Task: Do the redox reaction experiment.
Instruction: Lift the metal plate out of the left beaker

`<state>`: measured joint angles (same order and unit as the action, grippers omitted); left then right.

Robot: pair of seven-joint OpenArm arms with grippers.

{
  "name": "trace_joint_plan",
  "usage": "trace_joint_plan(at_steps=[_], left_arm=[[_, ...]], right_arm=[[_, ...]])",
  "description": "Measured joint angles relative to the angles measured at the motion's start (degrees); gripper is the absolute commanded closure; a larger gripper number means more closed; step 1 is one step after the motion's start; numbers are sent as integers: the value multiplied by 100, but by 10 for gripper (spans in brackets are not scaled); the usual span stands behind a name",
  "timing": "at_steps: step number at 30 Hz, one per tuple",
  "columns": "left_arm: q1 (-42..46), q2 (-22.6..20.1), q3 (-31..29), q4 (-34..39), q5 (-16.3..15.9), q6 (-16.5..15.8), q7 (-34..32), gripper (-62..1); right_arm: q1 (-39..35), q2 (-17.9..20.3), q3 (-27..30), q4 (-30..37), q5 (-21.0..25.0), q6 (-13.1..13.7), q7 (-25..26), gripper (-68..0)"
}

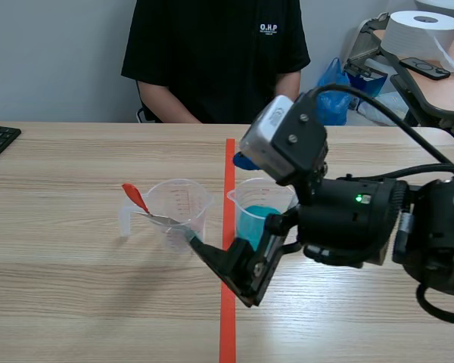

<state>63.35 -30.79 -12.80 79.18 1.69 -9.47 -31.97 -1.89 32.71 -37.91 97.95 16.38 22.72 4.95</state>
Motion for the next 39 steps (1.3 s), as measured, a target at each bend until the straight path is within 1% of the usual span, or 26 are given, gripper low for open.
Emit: trace_joint_plan(at_steps=[1,3,4,6,9,11,13,16,19,22,23,26,28,29,34,39], left_arm=[[15,0,2,-63,2,-4,-35,-114],[44,0,2,-197,48,0,-136,-65],[61,0,0,-258,162,-13,-136,-40],[96,0,2,-396,326,-22,-216,-38],[109,0,2,-605,323,-37,-313,-38],[109,0,2,-710,323,-50,-369,-38],[109,0,2,-754,326,-181,-365,-38],[101,2,2,-791,321,-389,-372,-38],[90,33,2,-887,321,-411,-372,-38],[92,116,2,-970,321,-450,-374,-38],[92,127,2,-994,321,-553,-376,-38],[92,129,7,-1049,238,-579,-455,-38],[90,142,7,-1075,236,-605,-616,-38],[90,170,7,-1075,238,-619,-627,-38],[76,385,7,-1152,289,-621,-688,-38],[76,407,7,-1154,284,-621,-693,-38]], right_arm=[[66,-81,-90,-76,-96,2,111,-679],[199,-256,-251,-236,-232,2,254,-679],[260,-341,-326,-319,-302,0,278,-679],[391,-498,-476,-472,-431,0,273,-679],[575,-695,-715,-682,-551,-2,295,-679],[686,-839,-852,-831,-549,-2,321,-679],[798,-979,-946,-973,-546,-33,398,-679],[964,-1185,-997,-1165,-605,-212,407,-679],[1117,-1357,-997,-1344,-763,-328,407,-679],[1204,-1482,-994,-1493,-791,-345,404,-679],[1217,-1493,-994,-1513,-791,-345,402,-676],[1235,-1493,-994,-1515,-798,-350,402,-575],[1246,-1493,-994,-1515,-800,-361,402,-505],[1246,-1493,-994,-1515,-802,-365,398,-480],[1246,-1491,-994,-1515,-800,-365,382,-394],[1246,-1491,-994,-1515,-800,-396,382,-295]])
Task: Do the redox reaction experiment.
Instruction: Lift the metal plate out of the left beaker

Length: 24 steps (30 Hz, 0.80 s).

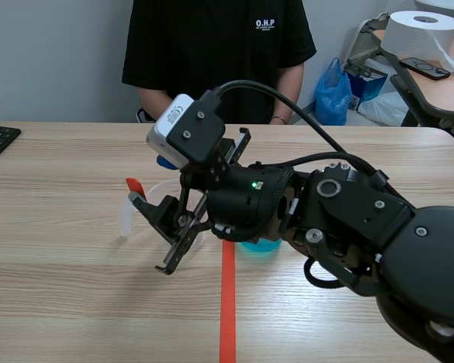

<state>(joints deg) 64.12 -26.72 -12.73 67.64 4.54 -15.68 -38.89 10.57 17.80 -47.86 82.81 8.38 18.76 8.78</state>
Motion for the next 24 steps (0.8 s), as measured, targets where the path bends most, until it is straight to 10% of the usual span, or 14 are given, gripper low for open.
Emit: trace_joint_plan(at_steps=[10,24], left_arm=[[0,-11,0,0,-2,0,-168,-38],[0,-11,0,0,-2,0,-297,-38]], right_arm=[[0,31,0,0,0,-2,22,-25],[210,96,599,0,17,426,11,-15]])
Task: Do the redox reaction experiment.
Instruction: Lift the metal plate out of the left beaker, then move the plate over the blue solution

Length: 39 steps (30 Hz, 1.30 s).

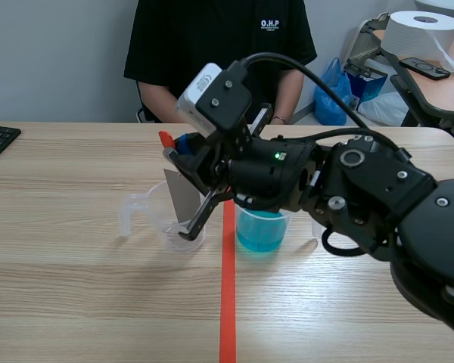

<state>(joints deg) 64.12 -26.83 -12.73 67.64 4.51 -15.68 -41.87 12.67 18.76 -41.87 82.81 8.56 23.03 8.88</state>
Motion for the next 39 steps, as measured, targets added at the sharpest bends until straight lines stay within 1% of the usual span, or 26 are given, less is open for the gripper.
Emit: trace_joint_plan(at_steps=[2,4,5,8,10,13,15,16,21,24,29,33,36,39], left_arm=[[0,0,0,0,0,0,0,-38],[0,0,0,0,0,0,0,-38],[0,0,0,0,0,0,0,-38],[0,0,0,0,0,0,0,-38],[0,0,0,0,0,0,0,-38],[0,0,0,0,-2,0,0,-38],[0,0,0,0,-2,0,0,-38],[0,0,0,0,-2,0,0,-38],[0,0,0,0,-2,0,0,-38],[0,0,0,0,-2,0,0,-38],[0,0,0,0,-2,0,0,-38],[0,0,0,0,-2,0,0,-38],[0,0,0,0,-2,0,0,-38],[0,0,0,0,-2,0,-7,-38]], right_arm=[[15,-2,131,2,31,118,-24,-15],[15,0,256,33,50,345,-105,-15],[13,-2,304,70,66,409,-192,-15],[13,-2,474,262,254,662,-385,-15],[13,-2,588,461,404,763,-575,-15],[13,-2,745,776,656,804,-859,-15],[13,-2,876,999,798,997,-1095,-15],[13,-2,925,1106,896,1049,-1222,-15],[13,-2,1132,1685,1266,1045,-2002,-15],[13,4,1329,2015,1628,1043,-2433,-15],[13,282,1563,2494,2286,1045,-2914,-15],[13,603,1878,2592,2844,1043,-3008,-15],[13,890,2092,2590,3058,1043,-3110,-15],[13,1213,2295,2588,3355,1040,-3101,-15]])
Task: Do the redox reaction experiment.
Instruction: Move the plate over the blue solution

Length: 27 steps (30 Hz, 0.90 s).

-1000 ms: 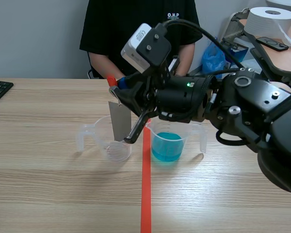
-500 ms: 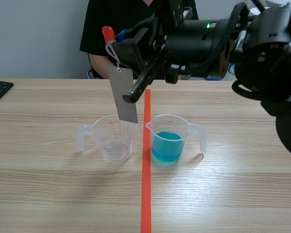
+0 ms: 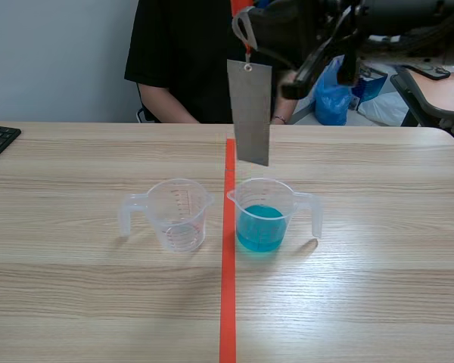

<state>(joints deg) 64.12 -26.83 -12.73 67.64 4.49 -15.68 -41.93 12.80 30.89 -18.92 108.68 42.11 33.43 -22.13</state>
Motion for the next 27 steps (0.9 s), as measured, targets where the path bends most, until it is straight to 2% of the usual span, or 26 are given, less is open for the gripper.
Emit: trace_joint_plan(at_steps=[8,27], left_arm=[[0,0,0,0,0,0,-138,-38],[-63,0,0,0,0,0,-122,-38]], right_arm=[[0,612,155,-11,470,2,0,-15],[0,643,155,-166,470,2,96,-15]])
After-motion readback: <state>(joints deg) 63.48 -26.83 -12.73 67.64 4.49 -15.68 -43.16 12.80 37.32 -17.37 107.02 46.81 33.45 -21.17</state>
